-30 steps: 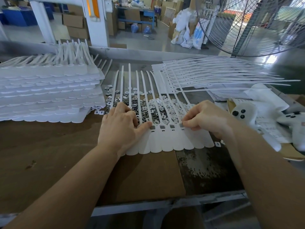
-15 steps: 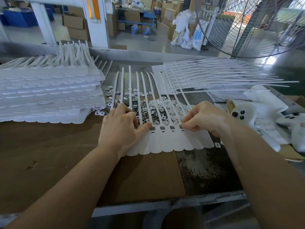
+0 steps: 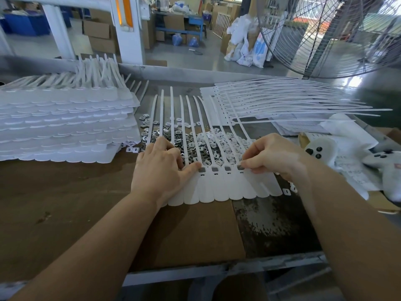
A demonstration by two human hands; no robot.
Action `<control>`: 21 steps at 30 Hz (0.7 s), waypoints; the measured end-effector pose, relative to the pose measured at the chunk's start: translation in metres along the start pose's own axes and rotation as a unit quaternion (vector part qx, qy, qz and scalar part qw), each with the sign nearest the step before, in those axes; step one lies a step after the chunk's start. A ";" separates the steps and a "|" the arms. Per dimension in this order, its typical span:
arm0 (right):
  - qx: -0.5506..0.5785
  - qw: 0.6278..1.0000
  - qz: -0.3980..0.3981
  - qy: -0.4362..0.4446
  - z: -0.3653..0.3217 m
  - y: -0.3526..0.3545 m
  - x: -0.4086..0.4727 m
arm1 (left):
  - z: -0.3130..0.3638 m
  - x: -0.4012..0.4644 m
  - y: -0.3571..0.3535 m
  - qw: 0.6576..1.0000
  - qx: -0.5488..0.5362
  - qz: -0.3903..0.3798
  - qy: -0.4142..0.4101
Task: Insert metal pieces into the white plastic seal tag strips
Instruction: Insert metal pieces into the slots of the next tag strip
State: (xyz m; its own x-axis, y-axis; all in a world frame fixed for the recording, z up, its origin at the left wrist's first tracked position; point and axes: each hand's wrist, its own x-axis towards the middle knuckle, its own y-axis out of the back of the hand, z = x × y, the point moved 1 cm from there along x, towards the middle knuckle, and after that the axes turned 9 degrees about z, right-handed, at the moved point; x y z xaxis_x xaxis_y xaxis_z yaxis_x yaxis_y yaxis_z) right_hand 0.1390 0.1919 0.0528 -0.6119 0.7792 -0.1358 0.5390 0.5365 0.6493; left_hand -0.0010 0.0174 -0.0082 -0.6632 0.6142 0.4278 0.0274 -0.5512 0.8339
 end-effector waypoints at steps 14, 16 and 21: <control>-0.029 1.000 -0.007 -0.007 0.000 -0.004 0.000 | 0.000 -0.001 0.000 1.000 -0.006 0.000 0.000; -0.032 0.999 -0.005 -0.001 0.001 -0.005 0.000 | 0.001 -0.001 0.001 1.000 -0.007 0.002 0.000; -0.050 0.999 0.003 0.009 0.001 -0.007 -0.001 | 0.000 -0.001 0.000 1.000 -0.005 0.001 -0.001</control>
State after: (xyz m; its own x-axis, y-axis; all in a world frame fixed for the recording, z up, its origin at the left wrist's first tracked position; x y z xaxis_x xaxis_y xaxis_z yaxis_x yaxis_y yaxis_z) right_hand 0.1370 0.1878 0.0476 -0.6193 0.7762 -0.1185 0.4825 0.4953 0.7224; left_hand -0.0002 0.0170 -0.0080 -0.6619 0.6138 0.4302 0.0222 -0.5577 0.8298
